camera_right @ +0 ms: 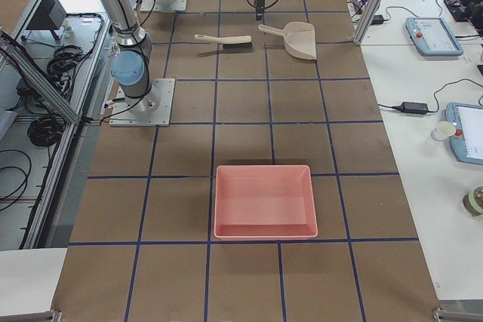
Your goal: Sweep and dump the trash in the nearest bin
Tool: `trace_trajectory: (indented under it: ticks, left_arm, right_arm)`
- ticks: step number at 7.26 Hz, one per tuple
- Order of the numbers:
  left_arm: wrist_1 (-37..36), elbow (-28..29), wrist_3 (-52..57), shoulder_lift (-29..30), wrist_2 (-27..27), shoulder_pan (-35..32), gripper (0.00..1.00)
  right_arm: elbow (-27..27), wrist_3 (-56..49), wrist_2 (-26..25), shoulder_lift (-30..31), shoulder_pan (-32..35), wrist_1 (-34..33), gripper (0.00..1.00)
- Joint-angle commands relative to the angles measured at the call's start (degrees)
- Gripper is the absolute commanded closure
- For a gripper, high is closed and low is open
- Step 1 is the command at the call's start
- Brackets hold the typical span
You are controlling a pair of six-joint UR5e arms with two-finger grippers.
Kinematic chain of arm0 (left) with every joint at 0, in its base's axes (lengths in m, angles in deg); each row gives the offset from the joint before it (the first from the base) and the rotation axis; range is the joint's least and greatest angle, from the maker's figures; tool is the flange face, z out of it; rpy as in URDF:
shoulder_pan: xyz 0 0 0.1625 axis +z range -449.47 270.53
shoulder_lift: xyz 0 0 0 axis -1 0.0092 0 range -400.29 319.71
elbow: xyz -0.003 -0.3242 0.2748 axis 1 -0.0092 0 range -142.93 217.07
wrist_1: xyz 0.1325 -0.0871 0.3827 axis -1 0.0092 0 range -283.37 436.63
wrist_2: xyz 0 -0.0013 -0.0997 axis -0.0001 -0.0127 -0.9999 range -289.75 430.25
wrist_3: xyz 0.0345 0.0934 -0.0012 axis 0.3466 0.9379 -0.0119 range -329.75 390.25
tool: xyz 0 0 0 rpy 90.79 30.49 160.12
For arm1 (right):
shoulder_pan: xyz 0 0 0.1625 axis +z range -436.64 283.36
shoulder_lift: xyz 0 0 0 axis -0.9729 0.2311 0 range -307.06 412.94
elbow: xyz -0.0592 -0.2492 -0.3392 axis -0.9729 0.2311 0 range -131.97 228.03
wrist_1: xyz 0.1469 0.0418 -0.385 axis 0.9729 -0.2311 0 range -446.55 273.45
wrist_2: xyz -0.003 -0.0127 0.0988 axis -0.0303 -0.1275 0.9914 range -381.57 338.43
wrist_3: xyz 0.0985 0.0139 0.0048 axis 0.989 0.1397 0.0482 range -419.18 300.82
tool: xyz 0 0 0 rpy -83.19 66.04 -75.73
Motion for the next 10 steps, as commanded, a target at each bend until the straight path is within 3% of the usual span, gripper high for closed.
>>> trace_trajectory:
  ticks: [1,5,10]
  left_arm:
    - [10.8,6.1,1.4,-1.5,3.1,1.2,0.00]
    - [7.6,5.9,-4.3,-0.2,4.7,-3.2,0.00]
    - [8.3,6.7,-5.7,-0.2,4.3,-2.6,0.00]
  right_arm:
    - [0.0,-0.1,0.1,0.0,0.0,0.1,0.00]
    - [-0.1,-1.1,0.1,-0.4,0.0,0.0,0.00]
    - [-0.1,-1.1,0.1,-0.2,0.0,0.1,0.00]
